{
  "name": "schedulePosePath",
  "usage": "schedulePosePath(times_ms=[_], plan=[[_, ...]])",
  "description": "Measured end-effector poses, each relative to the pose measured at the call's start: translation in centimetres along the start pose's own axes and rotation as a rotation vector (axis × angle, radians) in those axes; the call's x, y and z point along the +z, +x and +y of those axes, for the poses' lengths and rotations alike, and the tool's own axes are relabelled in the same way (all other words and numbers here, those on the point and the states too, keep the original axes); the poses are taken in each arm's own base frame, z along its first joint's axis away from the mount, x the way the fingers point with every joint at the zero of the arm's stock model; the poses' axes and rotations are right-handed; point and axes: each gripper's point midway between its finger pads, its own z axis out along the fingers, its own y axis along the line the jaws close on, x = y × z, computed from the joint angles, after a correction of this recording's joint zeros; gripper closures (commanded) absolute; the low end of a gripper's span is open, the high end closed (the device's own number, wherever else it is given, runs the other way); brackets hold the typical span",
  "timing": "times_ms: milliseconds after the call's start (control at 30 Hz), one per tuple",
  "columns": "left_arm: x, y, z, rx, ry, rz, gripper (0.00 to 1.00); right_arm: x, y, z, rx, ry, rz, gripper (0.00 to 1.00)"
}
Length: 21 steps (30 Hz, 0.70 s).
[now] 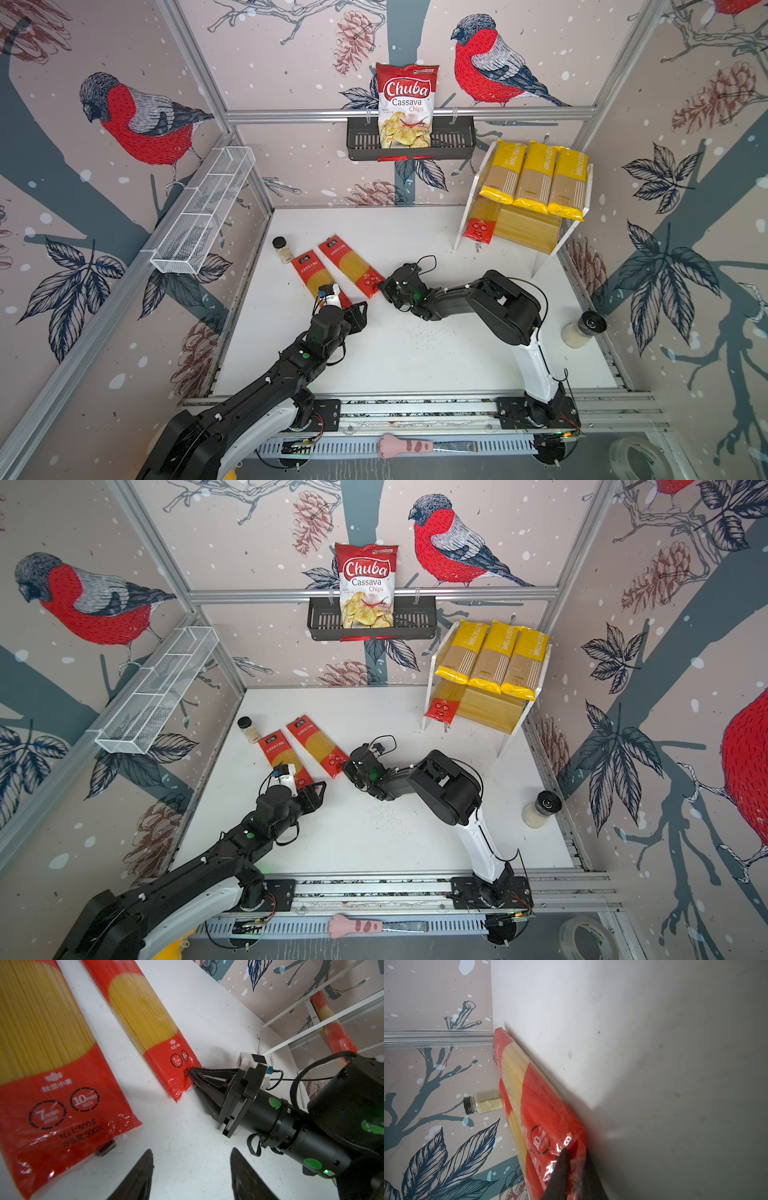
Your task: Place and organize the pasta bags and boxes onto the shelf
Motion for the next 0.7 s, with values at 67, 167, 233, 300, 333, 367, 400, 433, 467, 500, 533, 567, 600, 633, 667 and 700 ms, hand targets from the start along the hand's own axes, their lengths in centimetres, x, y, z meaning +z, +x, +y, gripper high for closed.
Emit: schedulePosePath(times_ms=[67,167,233,300,333,367,400,433,467,500,533,567,600,633,667,700], plan=[[0.0,0.0,0.0,0.0,0.0,-0.001,0.41,0.0,0.0,-0.1,0.0,-0.001,0.002,0.92],[-0.1,-0.2,0.0,-0.002,0.0,-0.009,0.41,-0.4,-0.2,-0.1,0.003,0.002,0.004,0.94],[-0.2,-0.6,0.3,-0.009,-0.011,-0.017,0.41,-0.9,-0.6,-0.4,0.004,0.011,0.0,0.94],[-0.3,-1.4,0.7,-0.02,-0.032,-0.032,0.41,-1.7,-1.2,-0.8,0.003,0.022,-0.008,0.95],[-0.4,-2.0,0.9,-0.024,-0.041,-0.045,0.41,-2.2,-1.5,-1.1,-0.001,0.032,-0.012,0.96],[-0.5,-2.6,1.0,-0.031,-0.045,-0.06,0.41,-2.7,-1.7,-1.5,-0.011,0.041,-0.015,0.96],[-0.6,-3.1,1.1,-0.034,-0.046,-0.074,0.41,-3.2,-1.9,-1.8,-0.01,0.048,-0.018,0.96],[-0.7,-3.6,1.1,-0.035,-0.046,-0.085,0.41,-3.7,-2.1,-2.1,-0.014,0.053,-0.019,0.96],[-0.8,-4.0,1.1,-0.034,-0.046,-0.093,0.41,-4.3,-2.1,-2.5,-0.025,0.062,-0.02,0.96],[-0.8,-4.1,1.0,-0.036,-0.044,-0.095,0.41,-4.9,-2.1,-2.8,-0.031,0.067,-0.02,0.96],[-0.8,-4.1,0.9,-0.038,-0.037,-0.088,0.41,-5.7,-2.2,-3.2,-0.04,0.074,-0.02,0.96],[-0.7,-4.1,1.0,-0.039,-0.037,-0.085,0.4,-6.4,-2.1,-3.6,-0.057,0.085,-0.016,0.96],[-0.6,-3.9,1.0,-0.04,-0.034,-0.074,0.41,-7.1,-2.0,-4.0,-0.071,0.092,-0.013,0.96],[-0.4,-3.6,0.9,-0.04,-0.03,-0.059,0.41,-7.9,-1.9,-4.4,-0.086,0.102,-0.01,0.96],[-0.3,-3.4,1.0,-0.04,-0.032,-0.052,0.4,-8.7,-1.8,-4.8,-0.109,0.112,-0.007,0.96],[-0.2,-3.2,0.9,-0.04,-0.027,-0.04,0.4,-9.3,-1.6,-5.1,-0.128,0.121,-0.003,0.96]])
